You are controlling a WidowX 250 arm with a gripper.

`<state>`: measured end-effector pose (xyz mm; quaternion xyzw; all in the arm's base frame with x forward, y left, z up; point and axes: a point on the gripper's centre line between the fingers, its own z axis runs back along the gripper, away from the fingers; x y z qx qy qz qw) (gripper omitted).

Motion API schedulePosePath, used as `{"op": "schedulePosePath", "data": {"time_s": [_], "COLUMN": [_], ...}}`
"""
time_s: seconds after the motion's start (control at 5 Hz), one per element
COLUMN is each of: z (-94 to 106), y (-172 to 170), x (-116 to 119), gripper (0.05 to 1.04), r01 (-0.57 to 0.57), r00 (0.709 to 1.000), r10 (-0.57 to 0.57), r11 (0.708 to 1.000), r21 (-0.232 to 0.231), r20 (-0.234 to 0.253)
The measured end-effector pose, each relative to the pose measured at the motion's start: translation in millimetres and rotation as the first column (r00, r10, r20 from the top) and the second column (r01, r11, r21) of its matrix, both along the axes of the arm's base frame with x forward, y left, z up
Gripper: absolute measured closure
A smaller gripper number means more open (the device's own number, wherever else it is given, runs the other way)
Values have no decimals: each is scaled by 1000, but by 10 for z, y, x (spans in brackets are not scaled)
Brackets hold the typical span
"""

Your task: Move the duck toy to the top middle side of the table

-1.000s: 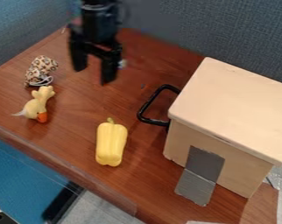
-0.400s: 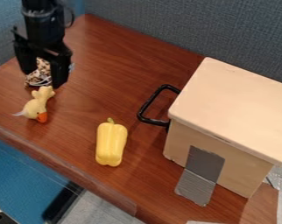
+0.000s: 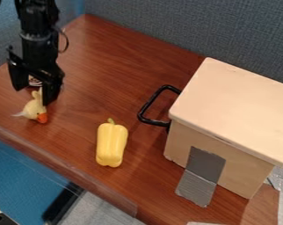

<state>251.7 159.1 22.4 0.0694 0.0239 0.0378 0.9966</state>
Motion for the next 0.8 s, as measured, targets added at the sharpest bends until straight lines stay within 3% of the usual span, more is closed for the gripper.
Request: {"op": "schedulePosePath", "data": {"time_s": [0.4, 0.6, 0.8], "z": [-78, -84, -32], "y": [-38, -75, -171], "x": [-16, -9, 28], "gripper": [733, 915, 993], "r01": [2, 14, 18], "r00": [1000, 1000, 1000], "r10": [-2, -14, -18], "r11": [1000, 1000, 1000], "r21": [17, 12, -7], "r20": [-25, -28, -16]}}
